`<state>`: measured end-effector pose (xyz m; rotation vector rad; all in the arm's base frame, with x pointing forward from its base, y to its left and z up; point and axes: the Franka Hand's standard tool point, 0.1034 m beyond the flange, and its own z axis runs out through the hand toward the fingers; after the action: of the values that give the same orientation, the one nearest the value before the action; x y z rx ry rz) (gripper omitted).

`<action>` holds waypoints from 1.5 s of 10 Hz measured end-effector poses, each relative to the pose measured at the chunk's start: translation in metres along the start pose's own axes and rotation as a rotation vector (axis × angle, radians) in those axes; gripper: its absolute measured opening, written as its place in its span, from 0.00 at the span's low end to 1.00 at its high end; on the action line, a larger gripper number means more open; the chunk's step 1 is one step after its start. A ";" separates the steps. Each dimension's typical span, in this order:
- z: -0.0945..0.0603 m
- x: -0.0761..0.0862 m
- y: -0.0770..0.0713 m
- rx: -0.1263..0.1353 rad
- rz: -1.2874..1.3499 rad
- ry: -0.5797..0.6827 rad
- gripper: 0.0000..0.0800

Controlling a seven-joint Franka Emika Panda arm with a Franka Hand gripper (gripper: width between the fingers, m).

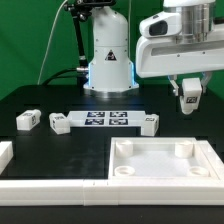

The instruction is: Assemble one leg

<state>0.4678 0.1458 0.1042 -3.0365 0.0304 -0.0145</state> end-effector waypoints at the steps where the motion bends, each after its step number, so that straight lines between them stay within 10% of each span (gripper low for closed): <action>1: 0.000 0.004 -0.003 0.014 -0.004 0.106 0.36; 7: -0.002 0.049 0.027 -0.008 -0.177 0.187 0.36; 12: 0.007 0.050 0.029 -0.010 -0.191 0.186 0.36; 15: 0.013 0.107 0.031 -0.004 -0.193 0.204 0.36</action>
Offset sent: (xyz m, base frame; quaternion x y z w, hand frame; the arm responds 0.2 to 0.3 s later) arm 0.0293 -0.0263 -0.0010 -0.0220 0.0259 -0.0728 0.9968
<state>0.5743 0.1145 0.0891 -3.0152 -0.2470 -0.3384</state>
